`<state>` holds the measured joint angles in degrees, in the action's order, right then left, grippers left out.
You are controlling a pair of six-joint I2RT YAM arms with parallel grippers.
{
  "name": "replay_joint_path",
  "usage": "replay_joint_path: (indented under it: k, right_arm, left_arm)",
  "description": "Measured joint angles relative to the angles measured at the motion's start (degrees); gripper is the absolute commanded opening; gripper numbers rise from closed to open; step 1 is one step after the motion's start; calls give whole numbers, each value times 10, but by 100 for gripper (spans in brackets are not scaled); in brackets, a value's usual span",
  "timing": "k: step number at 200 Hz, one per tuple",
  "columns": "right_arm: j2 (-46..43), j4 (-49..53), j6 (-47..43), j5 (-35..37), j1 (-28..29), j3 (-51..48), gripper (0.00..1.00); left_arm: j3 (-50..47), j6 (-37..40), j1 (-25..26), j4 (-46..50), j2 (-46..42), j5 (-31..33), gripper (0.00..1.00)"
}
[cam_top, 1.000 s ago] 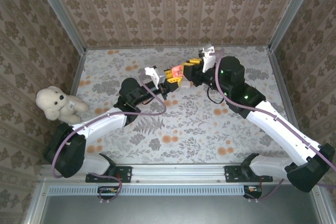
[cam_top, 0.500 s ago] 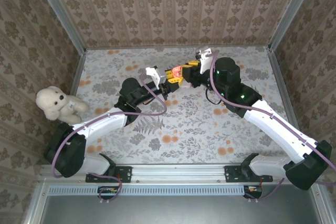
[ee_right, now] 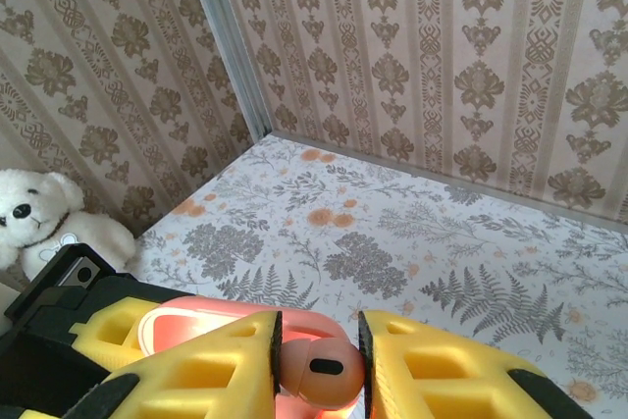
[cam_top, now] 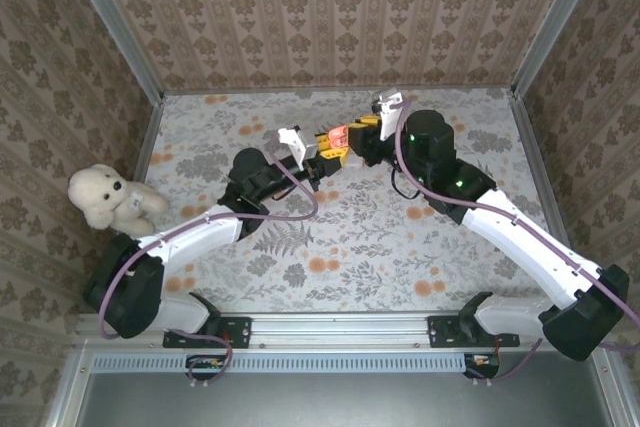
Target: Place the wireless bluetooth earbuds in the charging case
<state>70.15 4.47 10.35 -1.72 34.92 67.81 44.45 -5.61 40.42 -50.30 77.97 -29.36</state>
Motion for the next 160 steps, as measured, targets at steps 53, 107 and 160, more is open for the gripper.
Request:
replay_joint_path:
  k: [53,107,160]
  right_arm:
    - [1,0,-7,-7,0,-3,27]
    - [0,5,-39,-18,0,-9,27]
    - [-12,6,-82,8,15,-20,26]
  left_arm:
    - [0,0,0,4,0,2,0]
    - [0,0,0,14,0,2,0]
    - [0,0,1,17,0,-3,0]
